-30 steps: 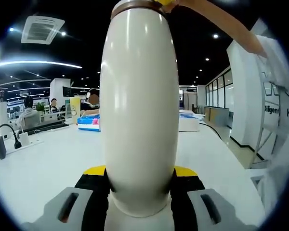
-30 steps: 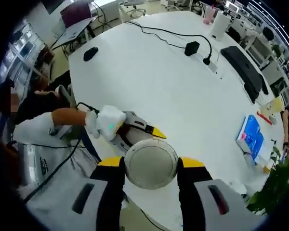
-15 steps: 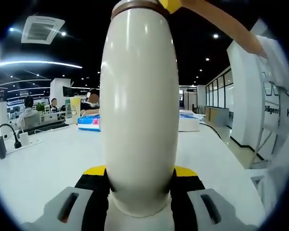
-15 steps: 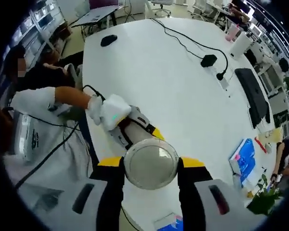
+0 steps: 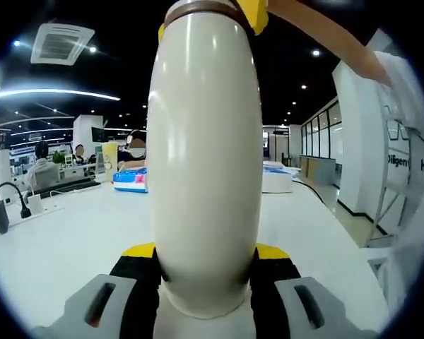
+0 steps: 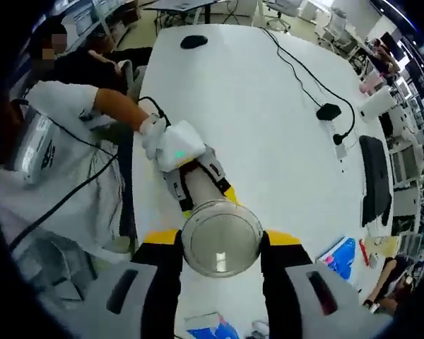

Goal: Grasp the water cup twist off the cup lid place the cup lid on the table

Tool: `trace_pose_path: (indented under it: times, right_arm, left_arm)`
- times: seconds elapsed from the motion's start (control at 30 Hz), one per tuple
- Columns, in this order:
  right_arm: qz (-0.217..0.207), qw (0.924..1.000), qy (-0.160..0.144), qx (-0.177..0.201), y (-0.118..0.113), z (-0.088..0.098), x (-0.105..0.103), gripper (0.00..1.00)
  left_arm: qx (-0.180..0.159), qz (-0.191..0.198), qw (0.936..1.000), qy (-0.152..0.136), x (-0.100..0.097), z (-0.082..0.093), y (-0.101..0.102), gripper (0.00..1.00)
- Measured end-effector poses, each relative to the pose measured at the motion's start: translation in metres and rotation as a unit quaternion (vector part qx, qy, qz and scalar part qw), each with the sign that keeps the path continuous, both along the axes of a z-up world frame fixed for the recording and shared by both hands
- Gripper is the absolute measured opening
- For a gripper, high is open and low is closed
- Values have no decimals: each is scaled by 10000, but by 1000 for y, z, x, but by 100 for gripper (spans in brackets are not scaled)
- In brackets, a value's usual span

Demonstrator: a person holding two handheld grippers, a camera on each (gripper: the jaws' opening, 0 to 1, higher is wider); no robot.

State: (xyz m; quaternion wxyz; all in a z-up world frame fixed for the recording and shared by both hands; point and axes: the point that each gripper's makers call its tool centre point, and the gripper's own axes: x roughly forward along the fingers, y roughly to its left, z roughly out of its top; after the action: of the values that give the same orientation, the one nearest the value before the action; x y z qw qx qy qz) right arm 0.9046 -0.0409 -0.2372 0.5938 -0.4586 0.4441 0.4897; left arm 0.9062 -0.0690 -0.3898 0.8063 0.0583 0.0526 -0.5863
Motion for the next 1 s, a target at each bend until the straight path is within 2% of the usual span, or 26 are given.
trace_pose_path:
  times: [0.1,0.27,0.57,0.6,0.7,0.87,1.0]
  right_arm:
    - [0,10000,8,5,0,-1,-2,46]
    - [408,9991,-128,-39,2,-1,-2,46]
    - [280,9994,-200,-44,1,-1,0,47]
    - [159,9997,-189,1,0,-2,0,47]
    - [-150,9993,-201,280,3,-2,2,49]
    - [-326,9959,-195,818,11,3,0,60]
    - [-450,9857,-421,1570,21,13,2,64]
  left_arm:
    - [-2,-10,10000,3,0,0,0,51]
    - [-2,-10,10000,12,0,0,0,51]
    - [-5,-9,10000,31,-1,-1,0,51]
    - [-7,-9,10000,33,-1,-1,0,51]
    - [-3,-10,10000,25,-2,-1,0,51]
    - [-1,-11,10000,22,-2,-2,0,51]
    - [1,-10,10000,19,-2,-2,0,51]
